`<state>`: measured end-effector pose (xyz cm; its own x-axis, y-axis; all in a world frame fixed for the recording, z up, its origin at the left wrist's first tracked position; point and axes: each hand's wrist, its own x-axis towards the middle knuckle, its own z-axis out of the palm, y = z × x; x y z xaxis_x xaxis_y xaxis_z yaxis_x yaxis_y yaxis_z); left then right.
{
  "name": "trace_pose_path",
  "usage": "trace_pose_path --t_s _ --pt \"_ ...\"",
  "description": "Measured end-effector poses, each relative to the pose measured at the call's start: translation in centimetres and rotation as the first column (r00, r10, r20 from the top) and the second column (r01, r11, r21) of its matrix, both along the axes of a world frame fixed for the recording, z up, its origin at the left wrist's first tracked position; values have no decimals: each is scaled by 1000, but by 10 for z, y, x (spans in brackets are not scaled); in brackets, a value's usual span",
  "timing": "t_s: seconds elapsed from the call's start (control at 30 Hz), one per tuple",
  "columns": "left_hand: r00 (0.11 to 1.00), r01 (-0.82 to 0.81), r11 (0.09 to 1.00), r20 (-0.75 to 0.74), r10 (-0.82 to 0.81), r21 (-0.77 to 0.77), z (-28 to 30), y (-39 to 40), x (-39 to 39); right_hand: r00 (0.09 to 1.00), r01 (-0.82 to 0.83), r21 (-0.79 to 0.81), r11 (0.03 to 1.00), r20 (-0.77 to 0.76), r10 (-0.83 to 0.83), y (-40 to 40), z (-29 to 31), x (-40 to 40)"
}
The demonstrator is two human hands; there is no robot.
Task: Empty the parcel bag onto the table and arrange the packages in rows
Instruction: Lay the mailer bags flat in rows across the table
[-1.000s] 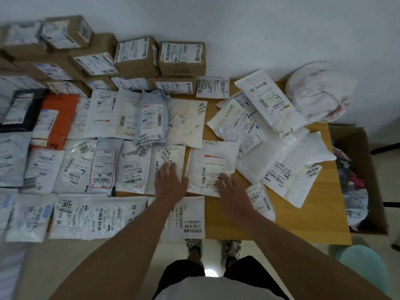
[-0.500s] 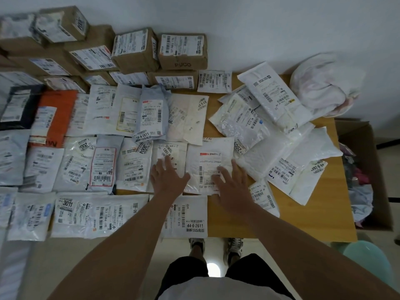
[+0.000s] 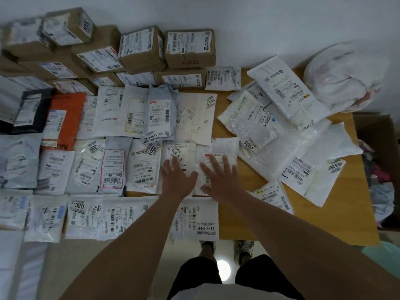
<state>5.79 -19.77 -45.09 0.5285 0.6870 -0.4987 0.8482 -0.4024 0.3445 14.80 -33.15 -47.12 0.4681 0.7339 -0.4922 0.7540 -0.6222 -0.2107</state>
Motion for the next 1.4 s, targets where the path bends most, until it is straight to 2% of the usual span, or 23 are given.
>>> trace_pose_path --t_s 0.07,0.13,0.2,0.23,0.37,0.43,0.47,0.53,0.6,0.7,0.8,0.93,1.03,1.17,1.27,1.33,1.4 --pt "1000 -6 1000 3 6 -4 0 0 0 1000 20 52 998 18 -21 -1 5 -1" --pt "1000 -7 1000 -4 7 25 1 -4 2 993 52 201 978 90 -72 -13 12 -2" --pt "1000 8 993 17 -11 119 7 -16 7 966 101 355 929 188 -177 -41 16 -2" --pt "998 25 986 56 -34 164 11 -25 12 944 148 380 913 220 -245 -59 21 -1" --pt "949 172 969 235 -211 177 23 -83 31 784 492 320 810 243 -572 -144 29 -11" --pt "914 286 950 263 -310 125 22 -116 33 770 591 188 784 158 -618 -169 19 -23" --pt "903 327 940 262 -340 91 22 -133 32 789 591 99 800 136 -600 -178 10 -28" --pt "901 346 938 273 -337 19 18 -157 21 873 484 -63 873 92 -478 -183 -10 -39" --pt "920 293 956 281 -274 -26 16 -173 7 893 450 -90 889 32 -449 -178 -15 -45" --pt "958 127 992 260 -121 -7 16 -183 -17 810 576 36 817 -157 -565 -172 4 -57" --pt "977 -65 998 203 59 25 20 -180 -33 763 642 177 746 -249 -597 -173 15 -69" --pt "965 -160 986 216 146 47 24 -174 -41 693 673 58 737 -396 -602 -162 10 -74" --pt "958 -206 978 210 193 39 26 -170 -42 726 630 79 772 -413 -550 -151 8 -79" --pt "954 -226 974 205 219 12 28 -172 -43 687 668 104 737 -467 -556 -145 10 -82" --pt "954 -223 972 219 203 70 29 -178 -41 717 636 141 759 -472 -513 -146 17 -74" --pt "953 -198 969 260 155 148 30 -184 -34 800 575 264 774 -380 -465 -156 28 -60" --pt "944 -92 968 330 9 235 30 -192 -18 883 465 396 792 -141 -448 -175 25 -31"
